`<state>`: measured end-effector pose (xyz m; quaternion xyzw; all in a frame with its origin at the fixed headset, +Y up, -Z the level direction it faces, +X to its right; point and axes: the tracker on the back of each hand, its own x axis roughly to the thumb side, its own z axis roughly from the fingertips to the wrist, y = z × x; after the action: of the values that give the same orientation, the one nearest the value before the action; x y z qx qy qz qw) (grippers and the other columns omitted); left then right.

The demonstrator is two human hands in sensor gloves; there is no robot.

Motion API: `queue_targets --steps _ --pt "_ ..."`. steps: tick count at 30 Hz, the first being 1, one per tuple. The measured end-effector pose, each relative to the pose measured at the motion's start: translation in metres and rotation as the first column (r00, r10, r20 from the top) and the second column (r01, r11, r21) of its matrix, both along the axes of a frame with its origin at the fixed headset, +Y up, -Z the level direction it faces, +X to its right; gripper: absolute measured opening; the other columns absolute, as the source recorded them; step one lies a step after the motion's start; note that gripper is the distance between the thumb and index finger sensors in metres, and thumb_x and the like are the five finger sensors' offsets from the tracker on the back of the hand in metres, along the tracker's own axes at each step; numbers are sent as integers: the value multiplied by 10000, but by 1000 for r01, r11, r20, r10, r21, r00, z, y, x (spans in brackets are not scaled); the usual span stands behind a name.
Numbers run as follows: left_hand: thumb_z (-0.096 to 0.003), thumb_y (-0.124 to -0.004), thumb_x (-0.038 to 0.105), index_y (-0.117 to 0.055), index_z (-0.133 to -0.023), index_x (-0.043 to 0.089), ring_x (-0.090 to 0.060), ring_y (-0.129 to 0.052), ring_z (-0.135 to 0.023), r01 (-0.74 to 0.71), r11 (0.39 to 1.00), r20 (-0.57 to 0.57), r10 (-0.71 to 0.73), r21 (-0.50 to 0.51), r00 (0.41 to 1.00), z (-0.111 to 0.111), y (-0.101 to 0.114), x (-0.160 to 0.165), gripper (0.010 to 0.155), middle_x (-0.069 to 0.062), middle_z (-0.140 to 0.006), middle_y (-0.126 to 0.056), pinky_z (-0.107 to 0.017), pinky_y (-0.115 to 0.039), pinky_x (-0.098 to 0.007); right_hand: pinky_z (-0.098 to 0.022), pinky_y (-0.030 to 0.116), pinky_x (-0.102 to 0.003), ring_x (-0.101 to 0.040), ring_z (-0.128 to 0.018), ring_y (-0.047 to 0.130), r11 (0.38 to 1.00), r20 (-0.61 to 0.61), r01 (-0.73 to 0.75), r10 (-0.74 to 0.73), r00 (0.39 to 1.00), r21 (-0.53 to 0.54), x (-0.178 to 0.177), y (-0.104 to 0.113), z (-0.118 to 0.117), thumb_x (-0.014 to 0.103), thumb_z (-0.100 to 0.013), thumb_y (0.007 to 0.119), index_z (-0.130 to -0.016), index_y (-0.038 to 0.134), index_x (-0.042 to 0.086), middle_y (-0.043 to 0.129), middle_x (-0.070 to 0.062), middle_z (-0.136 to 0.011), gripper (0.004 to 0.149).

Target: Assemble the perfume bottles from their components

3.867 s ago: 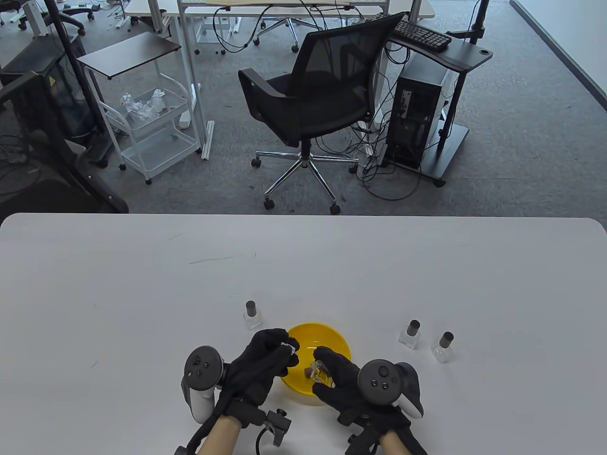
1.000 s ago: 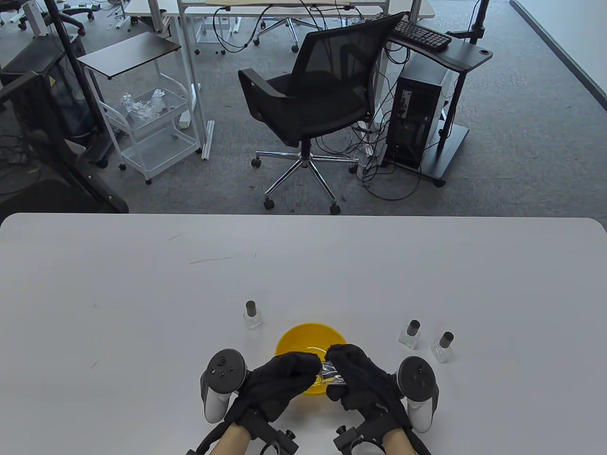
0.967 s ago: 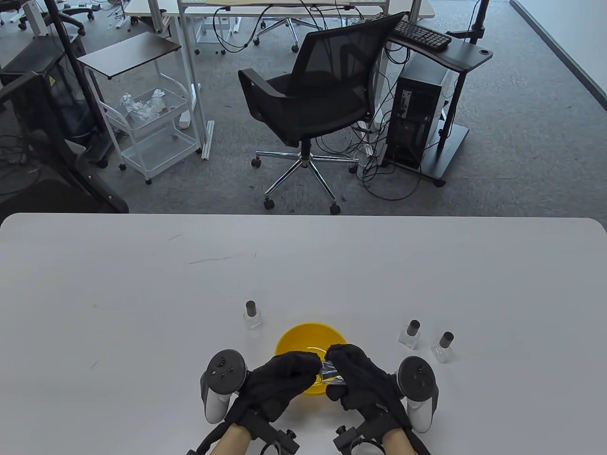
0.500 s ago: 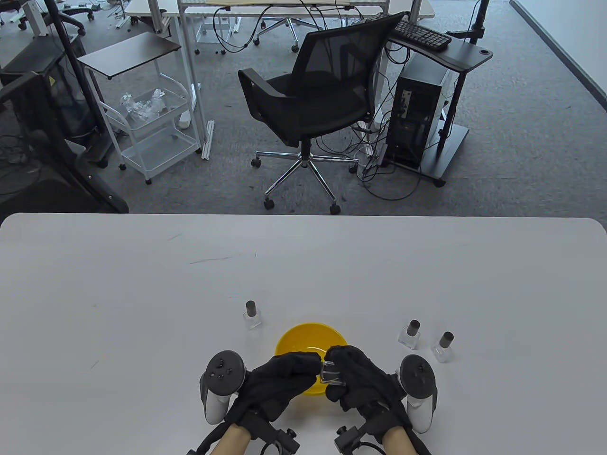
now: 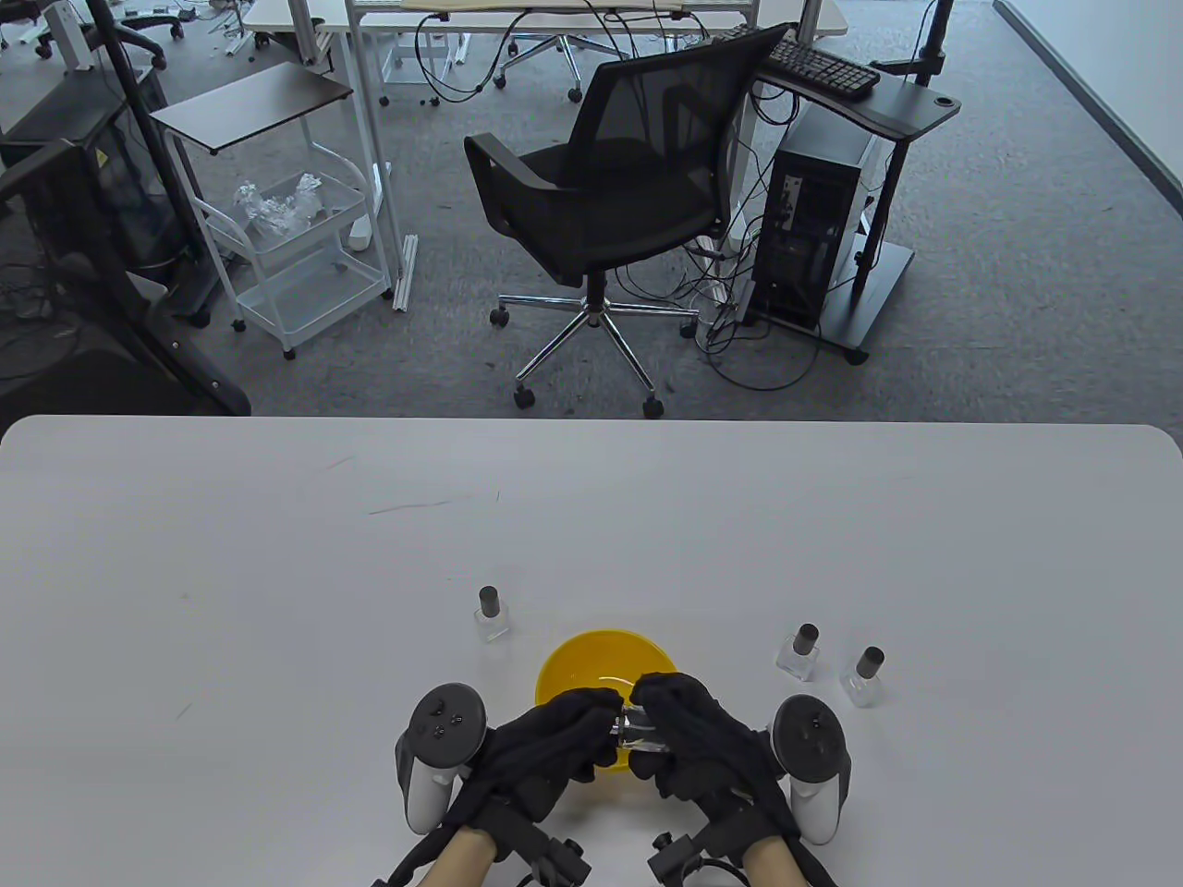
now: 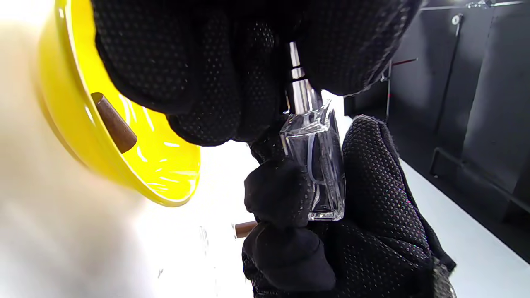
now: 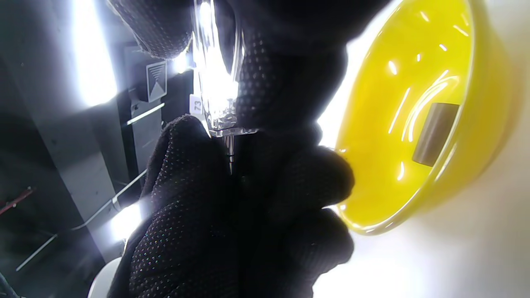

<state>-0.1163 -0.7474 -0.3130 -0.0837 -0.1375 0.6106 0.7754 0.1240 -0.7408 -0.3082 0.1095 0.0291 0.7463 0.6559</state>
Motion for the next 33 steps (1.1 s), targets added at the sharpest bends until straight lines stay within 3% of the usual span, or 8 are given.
queue_targets --steps 8,17,20,24,28,33 --pt "-483 -856 309 -843 -923 236 -286 -1015 -611 35 996 -17 -33 78 999 2 7 1 447 -115 -818 -959 -439 -899 -332 -162 870 -205 -236 -390 993 999 7 6 -6 1000 -38 0 -2 0 379 -647 673 -956 669 31 905 -167 -769 465" --pt "-450 -899 282 -880 -839 343 -249 -1013 -655 169 950 -91 -150 261 984 9 20 6 394 -12 -852 -954 -473 -912 -293 -110 865 -170 -196 -327 1002 983 -8 54 -56 998 -174 4 -8 -3 377 -662 649 -970 641 -13 923 -146 -700 497" --pt "-448 -898 281 -882 -828 359 -245 -1010 -662 182 944 -88 -164 276 983 10 21 7 388 3 -858 -948 -480 -910 -289 -88 853 -169 -189 -297 999 982 -27 34 -39 999 -184 5 -8 -4 381 -669 635 -966 650 -12 929 -136 -678 493" --pt "-480 -880 290 -842 -887 339 -266 -981 -700 164 952 -56 -155 258 986 8 20 9 412 -29 -890 -915 -505 -881 -331 -106 854 -175 -197 -315 996 986 -17 58 -61 998 -159 7 -8 -5 381 -670 632 -967 648 -4 925 -136 -686 486" --pt "-503 -861 305 -746 -1002 280 -287 -944 -737 200 950 -105 -180 240 978 7 19 9 513 -37 -910 -888 -535 -844 -379 -138 859 -185 -211 -352 991 987 18 86 -84 996 -134 13 -6 -6 379 -673 622 -974 637 5 907 -142 -719 480" --pt "-499 -857 324 -725 -1026 254 -315 -913 -770 261 938 -116 -240 230 964 2 21 12 548 -70 -942 -858 -563 -817 -407 -159 863 -190 -218 -378 988 987 88 125 -116 989 -102 27 -1 -8 378 -676 616 -981 625 11 896 -142 -739 478"
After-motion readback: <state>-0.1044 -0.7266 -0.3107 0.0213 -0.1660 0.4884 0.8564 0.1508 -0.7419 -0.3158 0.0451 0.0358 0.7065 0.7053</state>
